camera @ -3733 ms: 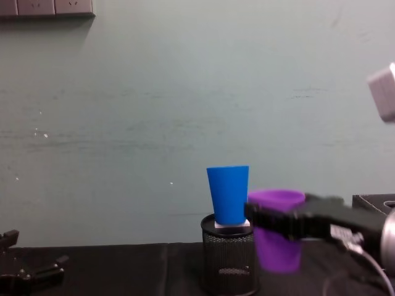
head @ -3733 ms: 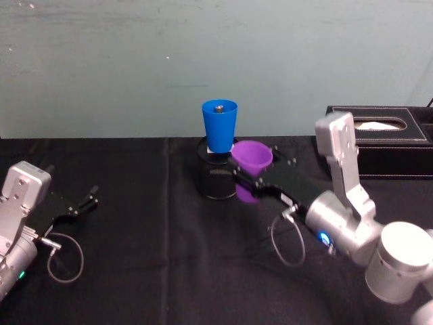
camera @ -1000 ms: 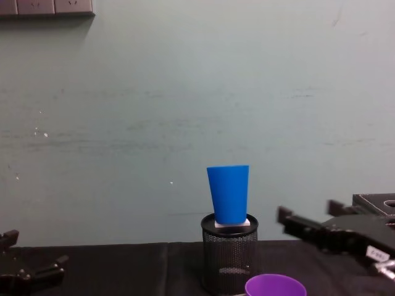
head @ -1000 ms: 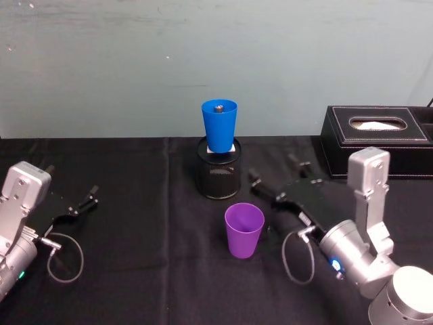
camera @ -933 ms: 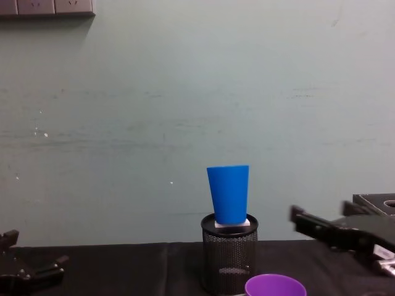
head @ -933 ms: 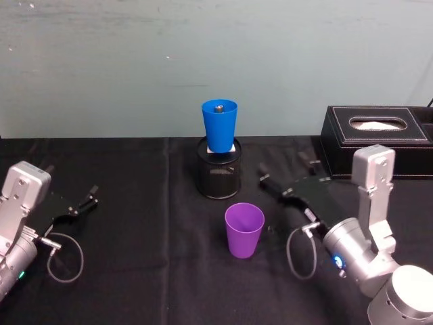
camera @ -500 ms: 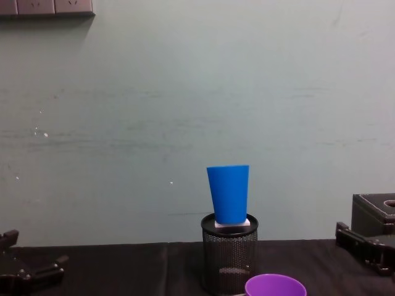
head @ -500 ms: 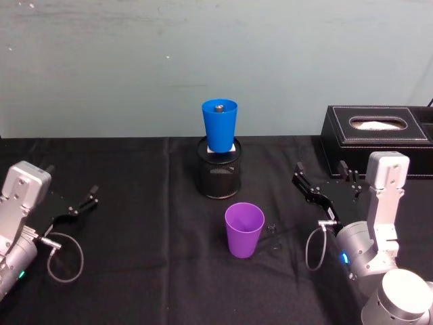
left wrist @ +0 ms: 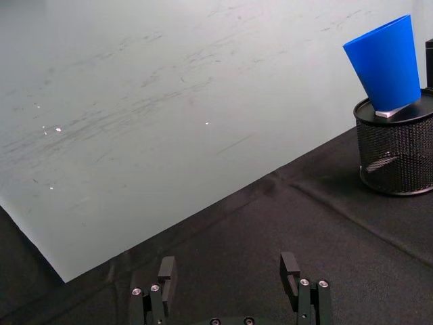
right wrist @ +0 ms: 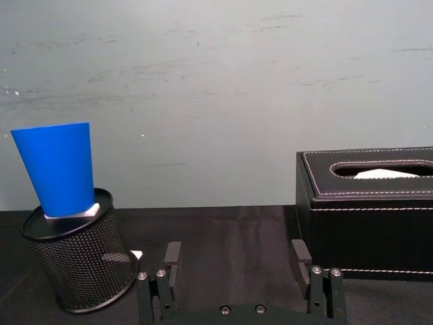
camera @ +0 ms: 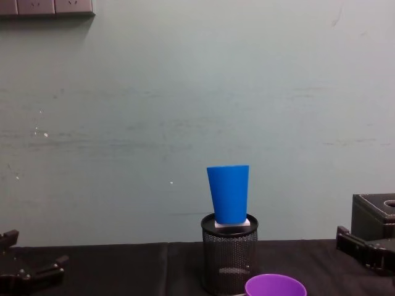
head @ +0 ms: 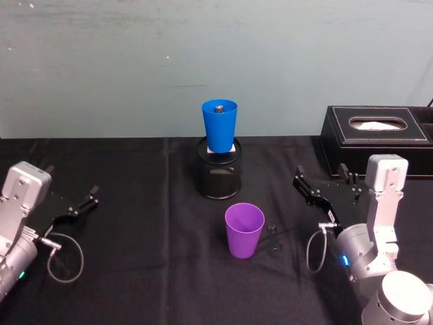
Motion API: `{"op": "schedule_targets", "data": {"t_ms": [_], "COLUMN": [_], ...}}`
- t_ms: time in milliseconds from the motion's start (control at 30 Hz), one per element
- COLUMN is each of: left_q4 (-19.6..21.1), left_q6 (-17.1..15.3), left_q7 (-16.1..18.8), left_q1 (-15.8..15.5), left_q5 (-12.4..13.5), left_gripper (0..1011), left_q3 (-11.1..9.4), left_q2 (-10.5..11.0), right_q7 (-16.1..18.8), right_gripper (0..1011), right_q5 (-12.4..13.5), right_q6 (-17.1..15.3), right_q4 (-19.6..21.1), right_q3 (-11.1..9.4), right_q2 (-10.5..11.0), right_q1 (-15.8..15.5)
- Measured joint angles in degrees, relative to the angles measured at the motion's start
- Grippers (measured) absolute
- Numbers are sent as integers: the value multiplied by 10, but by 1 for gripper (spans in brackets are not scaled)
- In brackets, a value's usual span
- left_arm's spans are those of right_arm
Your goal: Pick up one cup with a gripper and tap it against the other cup.
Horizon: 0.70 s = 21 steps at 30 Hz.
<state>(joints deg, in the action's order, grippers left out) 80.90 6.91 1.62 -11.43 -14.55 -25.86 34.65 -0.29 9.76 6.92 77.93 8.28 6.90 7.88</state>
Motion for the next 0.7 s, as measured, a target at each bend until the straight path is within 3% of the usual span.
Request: {"op": "schedule_targets", "data": {"t_ms": [700], "left_q4": [0], "left_q6": [0], "left_q7": [0], "left_q1": [0], "left_q5": [0], "left_gripper": [1000], "left_q3": [0], "left_q2": [0], "right_q7": [-1], "right_gripper": [1002], "right_q5": [0], "right_q6": [0], "right_q4": [1], "right_q3": [1], "right_q2": [0], "right_q1": [0]}}
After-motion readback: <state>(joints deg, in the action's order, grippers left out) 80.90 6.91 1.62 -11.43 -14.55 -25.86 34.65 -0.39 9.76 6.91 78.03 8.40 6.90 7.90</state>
